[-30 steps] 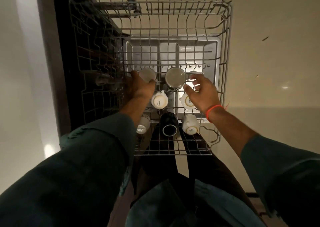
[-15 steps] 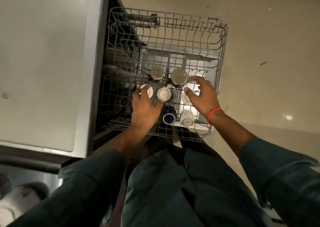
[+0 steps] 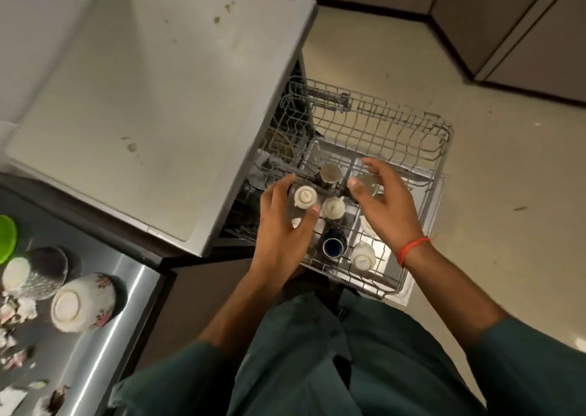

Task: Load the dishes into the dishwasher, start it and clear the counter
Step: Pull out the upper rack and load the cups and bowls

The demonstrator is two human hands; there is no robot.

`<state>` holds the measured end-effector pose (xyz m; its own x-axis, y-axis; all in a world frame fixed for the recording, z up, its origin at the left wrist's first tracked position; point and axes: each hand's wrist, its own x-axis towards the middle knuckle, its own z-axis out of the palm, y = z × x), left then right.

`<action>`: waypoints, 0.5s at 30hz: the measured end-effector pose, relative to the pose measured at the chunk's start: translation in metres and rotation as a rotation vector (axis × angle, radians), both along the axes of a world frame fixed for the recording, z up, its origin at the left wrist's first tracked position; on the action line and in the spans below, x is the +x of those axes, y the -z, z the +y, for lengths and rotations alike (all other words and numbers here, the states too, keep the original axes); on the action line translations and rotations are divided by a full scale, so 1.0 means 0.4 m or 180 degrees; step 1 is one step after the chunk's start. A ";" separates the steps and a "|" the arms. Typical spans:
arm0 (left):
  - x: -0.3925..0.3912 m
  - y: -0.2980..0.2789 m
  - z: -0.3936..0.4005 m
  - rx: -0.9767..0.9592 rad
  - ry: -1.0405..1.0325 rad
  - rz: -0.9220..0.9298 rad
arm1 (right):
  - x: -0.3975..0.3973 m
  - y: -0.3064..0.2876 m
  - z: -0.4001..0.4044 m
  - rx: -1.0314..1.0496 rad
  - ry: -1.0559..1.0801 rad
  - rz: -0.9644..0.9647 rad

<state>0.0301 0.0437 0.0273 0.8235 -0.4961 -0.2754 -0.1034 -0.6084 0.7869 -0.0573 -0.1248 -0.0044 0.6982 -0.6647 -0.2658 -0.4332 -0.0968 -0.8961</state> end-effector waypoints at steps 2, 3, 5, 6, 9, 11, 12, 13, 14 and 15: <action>-0.001 -0.022 0.027 -0.0058 -0.0143 -0.0037 | 0.002 -0.029 0.026 0.0108 -0.0061 -0.0116; -0.003 -0.033 0.044 -0.0085 -0.0214 -0.0068 | 0.003 -0.042 0.041 0.0153 -0.0116 -0.0148; -0.003 -0.055 0.084 -0.0113 -0.0356 -0.0138 | 0.012 -0.065 0.078 0.0227 -0.0263 -0.0210; -0.003 -0.061 0.104 -0.0135 -0.0413 -0.0167 | 0.017 -0.074 0.096 0.0272 -0.0334 -0.0236; 0.004 -0.082 0.184 -0.0228 -0.0617 -0.0283 | 0.050 -0.103 0.161 0.0404 -0.0631 -0.0317; 0.011 -0.089 0.241 -0.0257 -0.0769 -0.0351 | 0.076 -0.124 0.206 0.0441 -0.0819 -0.0359; 0.016 -0.093 0.276 -0.0288 -0.0873 -0.0360 | 0.094 -0.133 0.234 0.0430 -0.0931 -0.0373; 0.019 -0.096 0.311 -0.0312 -0.0970 -0.0363 | 0.110 -0.138 0.261 0.0415 -0.1043 -0.0380; 0.025 -0.097 0.349 -0.0337 -0.1050 -0.0383 | 0.130 -0.143 0.292 0.0406 -0.1155 -0.0391; 0.032 -0.100 0.386 -0.0358 -0.1127 -0.0419 | 0.149 -0.146 0.322 0.0395 -0.1259 -0.0397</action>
